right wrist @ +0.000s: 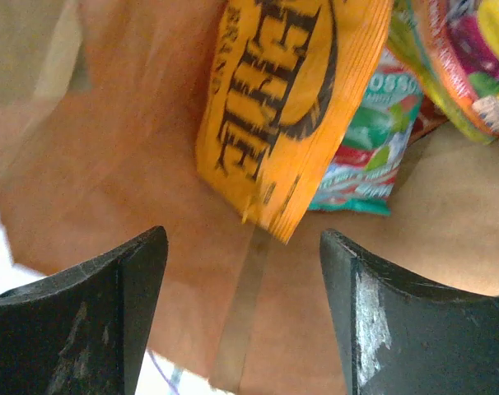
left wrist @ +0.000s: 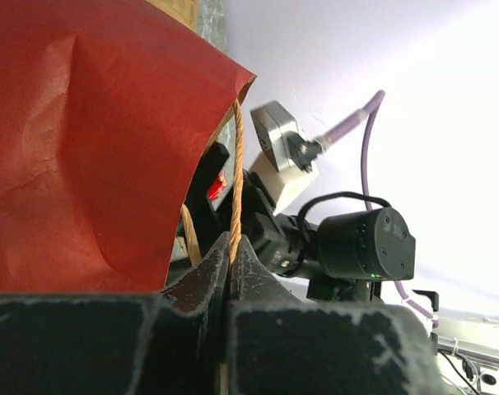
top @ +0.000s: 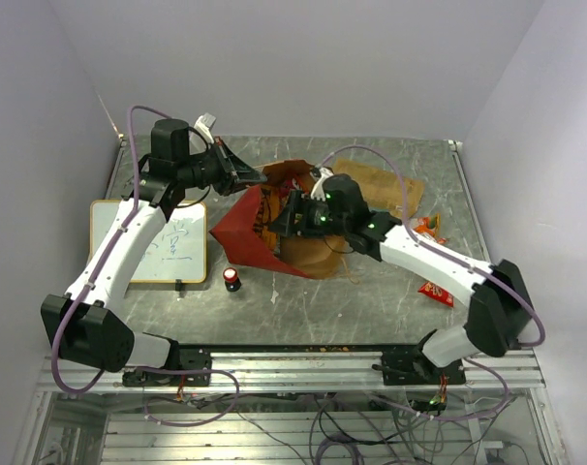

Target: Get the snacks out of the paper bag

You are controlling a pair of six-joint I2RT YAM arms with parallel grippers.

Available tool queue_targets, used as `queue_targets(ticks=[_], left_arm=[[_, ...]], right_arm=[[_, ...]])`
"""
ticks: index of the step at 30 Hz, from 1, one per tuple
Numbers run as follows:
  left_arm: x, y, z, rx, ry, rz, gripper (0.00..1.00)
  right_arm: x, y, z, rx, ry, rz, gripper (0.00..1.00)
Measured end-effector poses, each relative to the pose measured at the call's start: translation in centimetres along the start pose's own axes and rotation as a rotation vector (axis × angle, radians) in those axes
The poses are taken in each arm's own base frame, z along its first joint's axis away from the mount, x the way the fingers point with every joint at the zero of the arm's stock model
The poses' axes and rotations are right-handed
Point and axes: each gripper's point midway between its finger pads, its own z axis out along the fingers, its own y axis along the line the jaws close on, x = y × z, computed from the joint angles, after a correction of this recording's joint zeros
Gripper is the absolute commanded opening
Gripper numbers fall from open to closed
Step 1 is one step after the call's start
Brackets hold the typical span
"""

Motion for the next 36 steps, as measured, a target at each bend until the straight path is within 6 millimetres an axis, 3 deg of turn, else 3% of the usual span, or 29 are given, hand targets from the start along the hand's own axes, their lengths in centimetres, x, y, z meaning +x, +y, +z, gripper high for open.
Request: queue_targets(ticks=[8,14,18,21,26,29,36], left_arm=[[0.8,0.3,0.0,-0.021,0.027,-0.017,0.07],[1.6,0.4,-0.2,-0.04,0.053,-0.006,0.07],[1.6,0.6,-0.2,-0.051,0.053,-0.011,0.07],[1.7,0.6,-0.3,-0.054,0.053,-0.01,0.07],[1.8,0.8,-0.5,-0.065,0.052,-0.006,0.07],[1.9,0.6,-0.7,-0.063,0.05,-0.001,0.07],[2.1,0.2,-1.0,-0.062,0.053,0.004,0.07]], right_arm=[[-0.7,-2.1,4.4,0.099,-0.05,0.007,0.9],[0.2,-3.2,7.5,0.122,-0.077,0.052,0.91],[0.3,-2.7,9.1,0.093,-0.109,0.07,0.87],[0.5,-2.5,10.0,0.075,-0.117,0.082,0.72],[0.0,-2.0,10.5,0.043,-0.15,0.117,0.24],[-0.2,-2.0,10.3,0.039,-0.173,0.126,0.01],[-0.8,-2.0,8.3,0.061,-0.208,0.102,0.0]])
